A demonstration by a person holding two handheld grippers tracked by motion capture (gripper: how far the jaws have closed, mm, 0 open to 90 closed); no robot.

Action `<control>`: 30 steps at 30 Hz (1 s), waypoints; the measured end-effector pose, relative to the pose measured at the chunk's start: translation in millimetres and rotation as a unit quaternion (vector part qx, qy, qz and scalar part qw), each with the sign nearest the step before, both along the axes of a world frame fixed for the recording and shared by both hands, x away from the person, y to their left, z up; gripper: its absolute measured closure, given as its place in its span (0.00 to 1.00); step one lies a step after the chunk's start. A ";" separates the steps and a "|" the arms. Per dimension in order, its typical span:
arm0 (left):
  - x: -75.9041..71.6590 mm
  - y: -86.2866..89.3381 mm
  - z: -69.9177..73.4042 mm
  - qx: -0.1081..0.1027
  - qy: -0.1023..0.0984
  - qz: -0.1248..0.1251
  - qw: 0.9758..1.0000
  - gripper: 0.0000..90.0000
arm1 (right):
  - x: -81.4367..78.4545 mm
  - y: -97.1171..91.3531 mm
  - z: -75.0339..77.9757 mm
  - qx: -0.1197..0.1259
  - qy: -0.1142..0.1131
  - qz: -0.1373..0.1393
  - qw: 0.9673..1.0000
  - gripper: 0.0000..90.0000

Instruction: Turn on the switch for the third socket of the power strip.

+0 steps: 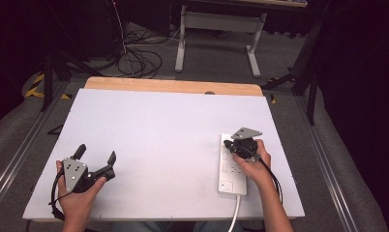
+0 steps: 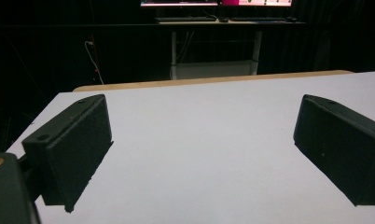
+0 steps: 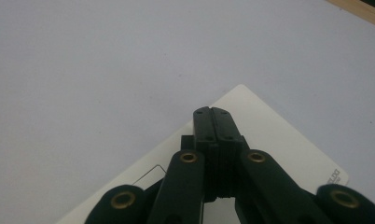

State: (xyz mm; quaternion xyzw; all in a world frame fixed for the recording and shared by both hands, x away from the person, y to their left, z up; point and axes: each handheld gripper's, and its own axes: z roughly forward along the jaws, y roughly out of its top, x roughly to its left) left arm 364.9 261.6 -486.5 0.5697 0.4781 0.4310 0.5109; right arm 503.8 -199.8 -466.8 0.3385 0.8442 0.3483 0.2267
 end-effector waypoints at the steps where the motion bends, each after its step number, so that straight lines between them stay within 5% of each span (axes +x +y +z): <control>1: 0.1 0.0 0.0 0.001 0.000 0.000 1.000 0.06 | -0.4 0.6 -0.2 0.002 -0.001 0.002 1.000 1.00; 30: -0.1 -1.4 -0.4 0.002 0.001 -0.001 1.000 0.06 | -2.5 2.0 -0.7 -0.003 -0.006 -0.004 1.000 1.00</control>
